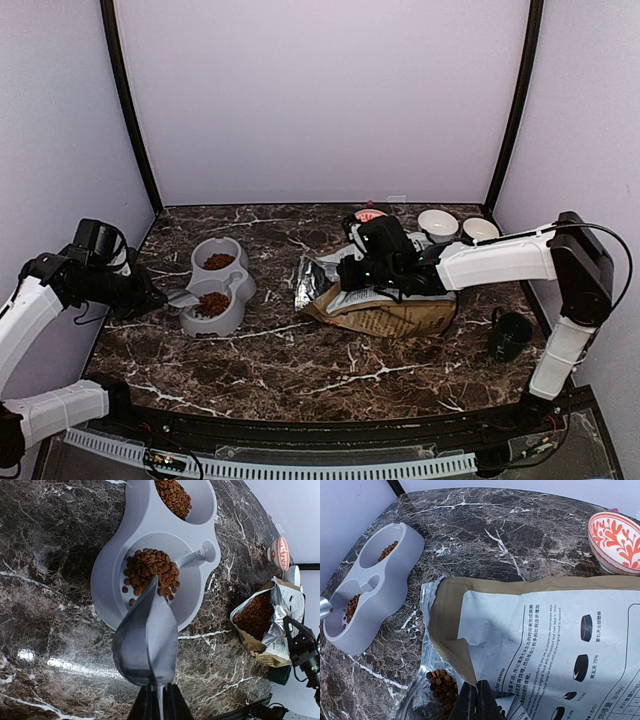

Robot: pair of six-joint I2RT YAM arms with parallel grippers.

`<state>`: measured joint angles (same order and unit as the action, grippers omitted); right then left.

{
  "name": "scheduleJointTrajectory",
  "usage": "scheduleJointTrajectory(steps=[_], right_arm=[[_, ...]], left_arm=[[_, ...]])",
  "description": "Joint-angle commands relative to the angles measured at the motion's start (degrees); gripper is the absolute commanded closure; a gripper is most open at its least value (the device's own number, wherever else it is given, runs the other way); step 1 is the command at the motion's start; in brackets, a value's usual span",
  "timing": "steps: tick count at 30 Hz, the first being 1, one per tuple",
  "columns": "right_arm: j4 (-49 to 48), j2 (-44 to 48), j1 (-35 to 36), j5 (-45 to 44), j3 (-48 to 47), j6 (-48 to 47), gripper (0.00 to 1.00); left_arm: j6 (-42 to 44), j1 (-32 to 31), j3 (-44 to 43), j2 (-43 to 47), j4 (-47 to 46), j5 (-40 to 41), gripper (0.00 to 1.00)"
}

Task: Serve the pet food
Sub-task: Place the pet food in the pet food bowl.

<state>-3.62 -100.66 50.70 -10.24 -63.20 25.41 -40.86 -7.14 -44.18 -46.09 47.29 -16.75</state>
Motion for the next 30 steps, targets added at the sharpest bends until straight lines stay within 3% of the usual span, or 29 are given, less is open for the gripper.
scheduleJointTrajectory(steps=[1,7,13,30], right_arm=[[0.7,1.8,-1.7,-3.1,1.2,0.1,1.00],[1.0,2.1,-1.7,-3.1,1.2,0.0,1.00],[1.1,2.6,-1.7,-3.6,1.7,0.1,1.00],[3.4,3.0,-1.8,-4.2,0.1,-0.6,1.00]], left_arm=[[0.1,-4.8,-4.3,-2.9,3.3,6.3,1.00],[0.3,-7.9,-8.7,-6.1,7.7,11.7,1.00],[3.7,-8.5,-13.1,-8.5,7.6,11.9,1.00],[12.4,-17.4,-12.5,-14.1,-17.3,-2.8,1.00]])
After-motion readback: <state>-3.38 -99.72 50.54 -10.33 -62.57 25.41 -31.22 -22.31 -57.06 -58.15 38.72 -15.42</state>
